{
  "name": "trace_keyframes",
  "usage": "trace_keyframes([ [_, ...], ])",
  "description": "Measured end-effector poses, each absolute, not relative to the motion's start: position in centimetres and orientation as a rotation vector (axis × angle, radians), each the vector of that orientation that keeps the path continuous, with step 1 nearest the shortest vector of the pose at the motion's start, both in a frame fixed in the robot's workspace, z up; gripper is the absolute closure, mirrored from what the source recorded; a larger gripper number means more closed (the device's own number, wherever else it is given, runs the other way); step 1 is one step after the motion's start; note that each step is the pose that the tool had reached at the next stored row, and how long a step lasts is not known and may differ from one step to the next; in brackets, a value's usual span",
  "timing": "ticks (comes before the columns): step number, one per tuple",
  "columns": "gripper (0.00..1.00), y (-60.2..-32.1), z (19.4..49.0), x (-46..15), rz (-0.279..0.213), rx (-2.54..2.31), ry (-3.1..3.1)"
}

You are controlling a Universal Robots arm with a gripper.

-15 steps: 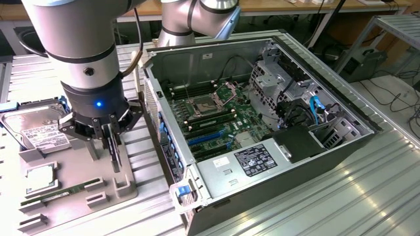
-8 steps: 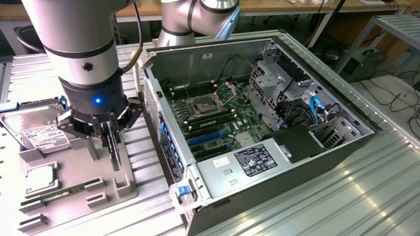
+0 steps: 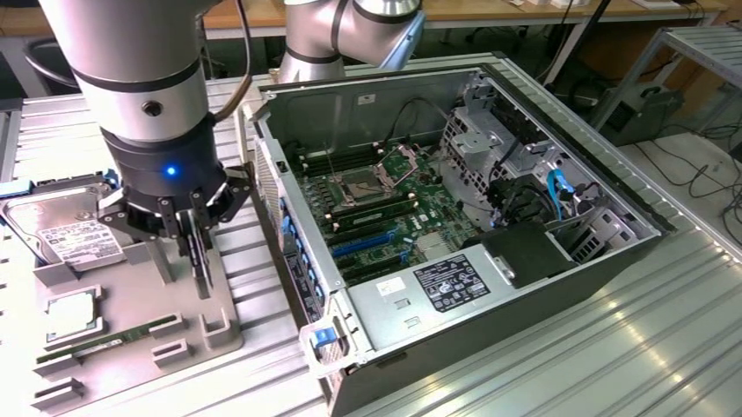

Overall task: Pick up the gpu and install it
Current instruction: 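Pick up the gpu and move the gpu toward the slot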

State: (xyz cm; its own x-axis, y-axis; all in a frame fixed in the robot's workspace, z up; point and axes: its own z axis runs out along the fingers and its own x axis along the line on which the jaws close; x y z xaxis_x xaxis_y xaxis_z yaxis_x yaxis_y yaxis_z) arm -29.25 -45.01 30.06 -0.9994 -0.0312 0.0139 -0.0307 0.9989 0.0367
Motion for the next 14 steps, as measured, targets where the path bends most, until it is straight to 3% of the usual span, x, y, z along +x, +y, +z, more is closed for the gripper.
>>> trace_keyframes([
  [14, 0.72, -45.0, 31.7, -29.2, -0.059, 0.048, -3.124],
])
